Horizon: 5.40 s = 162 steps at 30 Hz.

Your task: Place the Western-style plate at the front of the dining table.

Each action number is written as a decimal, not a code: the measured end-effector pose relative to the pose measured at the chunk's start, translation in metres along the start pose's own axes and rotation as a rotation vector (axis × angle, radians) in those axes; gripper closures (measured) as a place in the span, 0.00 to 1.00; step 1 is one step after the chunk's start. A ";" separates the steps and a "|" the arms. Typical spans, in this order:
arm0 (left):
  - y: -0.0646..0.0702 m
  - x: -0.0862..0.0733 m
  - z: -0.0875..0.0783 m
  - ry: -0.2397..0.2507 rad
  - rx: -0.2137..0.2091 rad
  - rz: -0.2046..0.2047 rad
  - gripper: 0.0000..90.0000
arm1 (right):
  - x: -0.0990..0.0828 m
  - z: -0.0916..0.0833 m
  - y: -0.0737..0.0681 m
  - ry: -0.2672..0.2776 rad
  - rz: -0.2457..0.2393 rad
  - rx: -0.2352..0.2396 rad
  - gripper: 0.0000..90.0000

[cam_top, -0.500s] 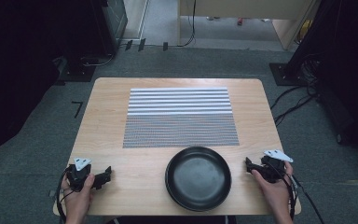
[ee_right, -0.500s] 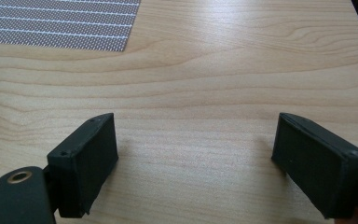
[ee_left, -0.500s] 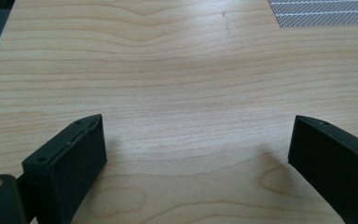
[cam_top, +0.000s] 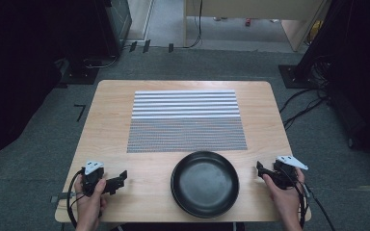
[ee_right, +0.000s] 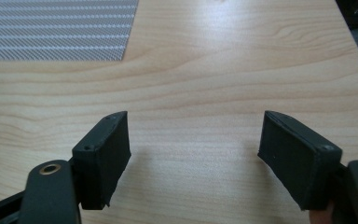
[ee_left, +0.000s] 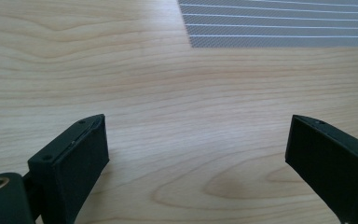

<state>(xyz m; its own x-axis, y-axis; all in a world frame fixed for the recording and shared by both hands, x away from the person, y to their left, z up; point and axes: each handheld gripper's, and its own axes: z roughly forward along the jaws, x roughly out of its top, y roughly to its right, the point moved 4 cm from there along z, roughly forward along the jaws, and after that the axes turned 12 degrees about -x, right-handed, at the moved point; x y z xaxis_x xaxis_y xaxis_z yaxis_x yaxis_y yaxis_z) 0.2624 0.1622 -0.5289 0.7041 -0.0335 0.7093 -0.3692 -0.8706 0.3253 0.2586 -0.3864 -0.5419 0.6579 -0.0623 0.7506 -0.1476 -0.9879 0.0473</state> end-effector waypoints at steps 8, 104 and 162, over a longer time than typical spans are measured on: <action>0.028 0.004 0.007 0.006 -0.031 0.044 0.06 | 0.003 -0.011 -0.008 0.029 0.016 0.031 0.29; 0.153 -0.006 0.052 -0.061 -0.401 0.111 0.63 | -0.019 -0.058 -0.103 0.001 0.149 0.397 0.92; 0.134 -0.003 0.033 -0.058 -0.586 -0.100 0.83 | -0.019 -0.062 -0.102 -0.054 0.356 0.562 0.92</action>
<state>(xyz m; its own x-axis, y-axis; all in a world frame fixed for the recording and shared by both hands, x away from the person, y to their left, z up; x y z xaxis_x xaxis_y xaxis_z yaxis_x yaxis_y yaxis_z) 0.2307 0.0288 -0.5085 0.7784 -0.0068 0.6278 -0.5613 -0.4553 0.6911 0.2155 -0.2755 -0.5202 0.6784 -0.3912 0.6219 0.0346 -0.8285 -0.5589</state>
